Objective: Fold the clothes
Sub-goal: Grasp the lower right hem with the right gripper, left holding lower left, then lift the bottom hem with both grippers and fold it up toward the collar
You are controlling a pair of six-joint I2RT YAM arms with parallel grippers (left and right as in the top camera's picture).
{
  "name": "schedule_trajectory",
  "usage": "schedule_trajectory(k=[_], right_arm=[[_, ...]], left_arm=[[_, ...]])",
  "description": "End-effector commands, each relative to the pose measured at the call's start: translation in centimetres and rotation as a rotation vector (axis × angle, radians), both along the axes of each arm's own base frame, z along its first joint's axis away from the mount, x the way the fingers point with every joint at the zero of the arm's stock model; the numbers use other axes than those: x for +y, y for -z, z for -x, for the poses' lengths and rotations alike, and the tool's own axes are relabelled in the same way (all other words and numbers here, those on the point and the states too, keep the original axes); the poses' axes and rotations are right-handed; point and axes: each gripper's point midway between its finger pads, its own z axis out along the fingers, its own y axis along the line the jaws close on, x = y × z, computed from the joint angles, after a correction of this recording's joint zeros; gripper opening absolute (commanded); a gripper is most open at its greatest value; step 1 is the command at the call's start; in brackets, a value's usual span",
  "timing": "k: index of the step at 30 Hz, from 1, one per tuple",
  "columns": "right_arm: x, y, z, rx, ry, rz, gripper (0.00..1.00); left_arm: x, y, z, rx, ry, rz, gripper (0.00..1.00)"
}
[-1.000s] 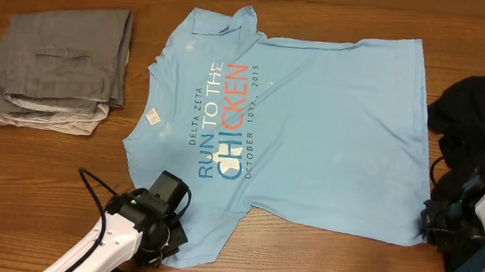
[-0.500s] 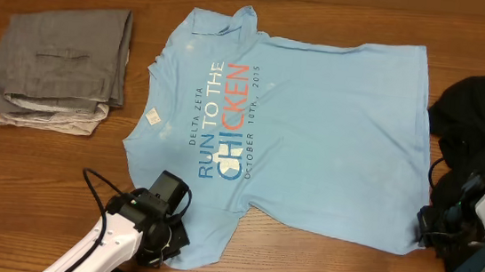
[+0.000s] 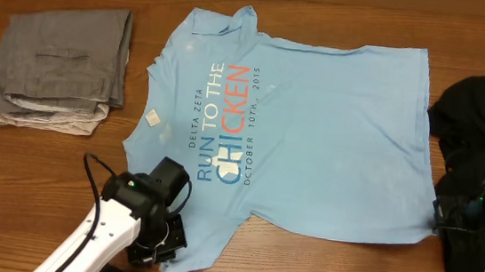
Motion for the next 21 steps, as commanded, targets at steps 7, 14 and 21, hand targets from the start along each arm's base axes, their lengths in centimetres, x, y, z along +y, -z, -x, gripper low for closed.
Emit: schedule_trajectory(k=[7,14,21], right_arm=[[-0.4,-5.7,-1.0,-0.106,-0.053,0.054,0.04],[-0.3,-7.7,-0.9,-0.105,-0.075,0.056,0.04],[-0.4,-7.7,0.1,-0.059,-0.075,0.069,0.04]], left_arm=[[1.3,-4.5,-1.6,-0.111,0.033,-0.061,0.04],[1.7,-5.7,-0.6,-0.132,0.023,-0.048,0.04],[2.3,-6.4,0.6,-0.151,-0.003,-0.045,0.04]])
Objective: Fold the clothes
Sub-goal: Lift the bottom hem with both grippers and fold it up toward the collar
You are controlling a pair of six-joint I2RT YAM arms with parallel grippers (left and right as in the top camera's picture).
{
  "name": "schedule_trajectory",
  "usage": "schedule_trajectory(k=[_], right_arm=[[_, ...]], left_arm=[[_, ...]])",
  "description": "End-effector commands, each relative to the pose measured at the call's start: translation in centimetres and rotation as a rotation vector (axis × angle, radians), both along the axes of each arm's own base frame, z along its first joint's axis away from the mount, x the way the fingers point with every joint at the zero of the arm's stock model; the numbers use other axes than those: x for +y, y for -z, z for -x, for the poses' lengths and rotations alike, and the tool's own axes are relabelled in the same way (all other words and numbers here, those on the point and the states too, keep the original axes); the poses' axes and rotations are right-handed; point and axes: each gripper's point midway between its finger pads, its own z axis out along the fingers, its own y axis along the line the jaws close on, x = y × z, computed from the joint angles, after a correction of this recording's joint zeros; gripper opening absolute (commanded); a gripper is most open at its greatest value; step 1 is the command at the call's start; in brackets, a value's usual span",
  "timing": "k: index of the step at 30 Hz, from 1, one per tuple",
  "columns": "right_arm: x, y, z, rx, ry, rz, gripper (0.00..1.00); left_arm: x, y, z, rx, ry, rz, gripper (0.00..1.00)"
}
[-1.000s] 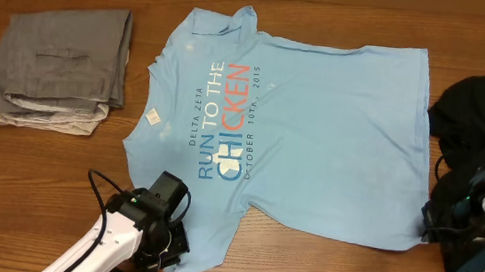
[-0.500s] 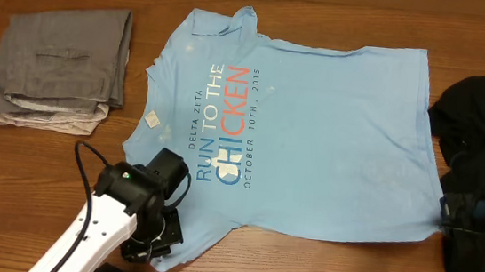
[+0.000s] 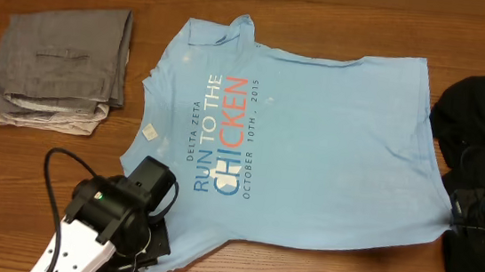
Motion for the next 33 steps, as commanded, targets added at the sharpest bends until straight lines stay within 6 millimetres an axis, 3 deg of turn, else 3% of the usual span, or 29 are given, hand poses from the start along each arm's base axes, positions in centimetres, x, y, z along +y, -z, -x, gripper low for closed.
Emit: schedule_trajectory(k=[1,7,14,22,33], right_arm=[[-0.7,-1.1,-0.3,-0.026,-0.005,0.046,0.04],[0.1,-1.1,-2.4,-0.105,-0.101,0.018,0.04],[1.3,-0.5,-4.7,-0.088,-0.188,0.002,0.04],[1.5,-2.2,-9.2,-0.144,-0.223,-0.004,0.04],[2.2,0.0,-13.5,-0.18,-0.232,0.008,0.04]], left_arm=[[0.1,-0.8,-0.4,-0.058,-0.017,0.008,0.04],[-0.2,-0.8,-1.9,-0.115,-0.028,0.013,0.04],[-1.3,-1.3,-6.1,-0.216,-0.074,0.058,0.04],[-1.3,-3.9,-11.7,-0.299,-0.052,0.065,0.04],[-0.2,-3.4,-17.7,-0.392,-0.055,-0.001,0.04]])
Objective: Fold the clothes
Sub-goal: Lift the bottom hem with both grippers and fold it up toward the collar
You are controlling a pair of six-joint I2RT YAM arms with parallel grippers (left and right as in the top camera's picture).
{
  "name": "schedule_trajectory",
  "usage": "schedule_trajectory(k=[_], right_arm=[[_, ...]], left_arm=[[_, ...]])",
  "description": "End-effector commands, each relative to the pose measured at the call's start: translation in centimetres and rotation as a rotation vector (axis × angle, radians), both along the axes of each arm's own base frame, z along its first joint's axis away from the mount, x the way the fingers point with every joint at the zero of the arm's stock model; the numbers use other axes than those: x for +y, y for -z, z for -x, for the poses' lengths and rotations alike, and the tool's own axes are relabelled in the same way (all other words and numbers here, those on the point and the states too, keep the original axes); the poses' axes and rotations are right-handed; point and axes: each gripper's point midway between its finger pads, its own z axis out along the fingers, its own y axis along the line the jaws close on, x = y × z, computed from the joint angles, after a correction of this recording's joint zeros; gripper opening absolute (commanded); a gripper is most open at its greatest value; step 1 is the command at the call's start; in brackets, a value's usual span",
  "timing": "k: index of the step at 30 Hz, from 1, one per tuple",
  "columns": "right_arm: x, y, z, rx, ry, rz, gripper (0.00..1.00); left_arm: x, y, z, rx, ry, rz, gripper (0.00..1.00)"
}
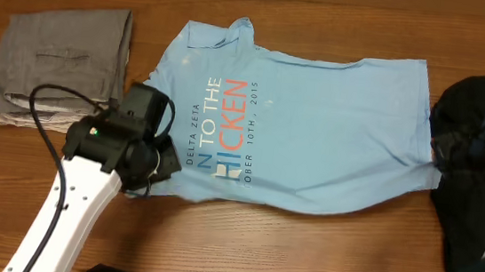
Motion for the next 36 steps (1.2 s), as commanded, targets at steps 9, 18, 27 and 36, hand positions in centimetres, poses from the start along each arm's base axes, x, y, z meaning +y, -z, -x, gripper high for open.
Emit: schedule_trajectory(k=[9,18,27,36], right_arm=[[-0.3,1.4,-3.9,-0.06,0.047,0.006,0.04],[-0.8,4.2,-5.3,-0.032,0.113,-0.013,0.04],[-1.4,5.8,-6.1,-0.02,0.128,0.001,0.04],[-3.0,5.7,-6.9,-0.056,0.188,0.075,0.04]], left_arm=[[0.9,-0.1,-5.7,-0.151,-0.012,-0.043,0.04],[2.7,-0.6,-7.7,-0.232,-0.057,-0.136,0.04],[2.8,2.4,-8.8,-0.161,-0.055,-0.172,0.04],[3.7,5.3,-10.6,-0.137,-0.07,-0.25,0.04]])
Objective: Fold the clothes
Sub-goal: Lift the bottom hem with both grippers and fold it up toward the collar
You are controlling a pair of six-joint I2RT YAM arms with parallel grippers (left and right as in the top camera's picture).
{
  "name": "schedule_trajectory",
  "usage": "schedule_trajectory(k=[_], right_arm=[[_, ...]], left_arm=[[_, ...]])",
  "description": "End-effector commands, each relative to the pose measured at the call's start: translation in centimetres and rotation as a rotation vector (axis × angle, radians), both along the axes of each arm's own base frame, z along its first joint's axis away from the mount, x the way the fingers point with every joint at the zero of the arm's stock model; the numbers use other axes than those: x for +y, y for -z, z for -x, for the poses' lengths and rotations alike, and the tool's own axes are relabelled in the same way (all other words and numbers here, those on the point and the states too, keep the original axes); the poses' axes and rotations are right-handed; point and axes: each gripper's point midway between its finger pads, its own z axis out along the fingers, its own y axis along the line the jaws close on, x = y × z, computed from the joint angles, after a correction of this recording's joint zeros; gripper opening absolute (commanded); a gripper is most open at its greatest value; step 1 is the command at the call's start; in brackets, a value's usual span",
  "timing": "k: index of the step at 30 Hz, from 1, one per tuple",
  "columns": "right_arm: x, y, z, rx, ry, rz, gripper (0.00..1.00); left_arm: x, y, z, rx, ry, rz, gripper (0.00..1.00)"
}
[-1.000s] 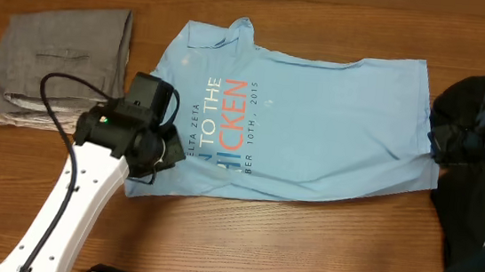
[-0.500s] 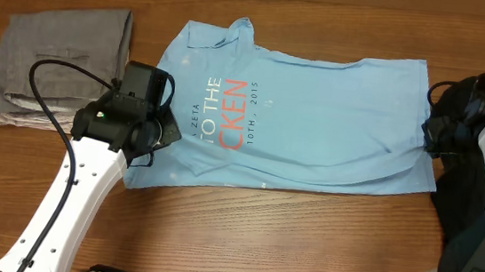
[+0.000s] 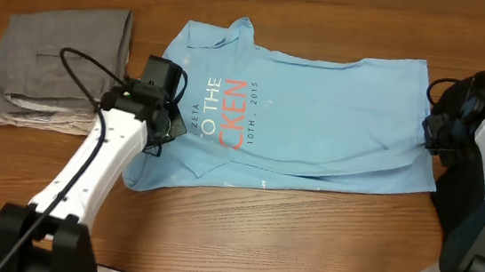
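A light blue T-shirt (image 3: 317,99) with "RUN TO THE CHICKEN" print lies sideways on the wooden table (image 3: 259,245). Its near half is doubled over toward the far side, hiding part of the lettering. My left gripper (image 3: 170,122) sits at the shirt's left end by the print, shut on the lifted near edge. My right gripper (image 3: 430,136) is at the shirt's right end, shut on the cloth there. The folded flap's edge runs between the two grippers.
A folded pile of grey clothes (image 3: 63,56) lies at the far left. A black garment (image 3: 457,219) is heaped at the right edge, partly under my right arm. Cables trail from both arms.
Both grippers have moved farther from the near edge with the shirt's hem. The folded flap now covers more of the print, and the fold line lies closer to the shirt's middle.
At first the shirt lay flat, with my left gripper at its near left corner and my right at its near right corner. Then both held those corners. Later the near edge was turned over the print, and now the flap reaches about halfway across.
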Motion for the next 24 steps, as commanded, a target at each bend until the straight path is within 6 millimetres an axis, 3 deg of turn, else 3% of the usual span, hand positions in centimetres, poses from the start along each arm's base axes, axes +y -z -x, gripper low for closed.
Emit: schedule_trajectory(k=[1,9,24], right_arm=[[-0.9,-0.5,-0.9,-0.03,0.029,0.053,0.04],[-1.7,-0.6,-1.5,-0.053,0.064,0.088,0.04],[-1.8,2.3,-1.7,-0.095,0.064,0.103,0.04]], left_arm=[[1.2,-0.8,-1.4,-0.049,-0.003,-0.065,0.04],[1.2,-1.1,-2.4,-0.093,-0.027,-0.064,0.04],[1.7,-0.6,-2.5,-0.111,-0.062,-0.085,0.04]])
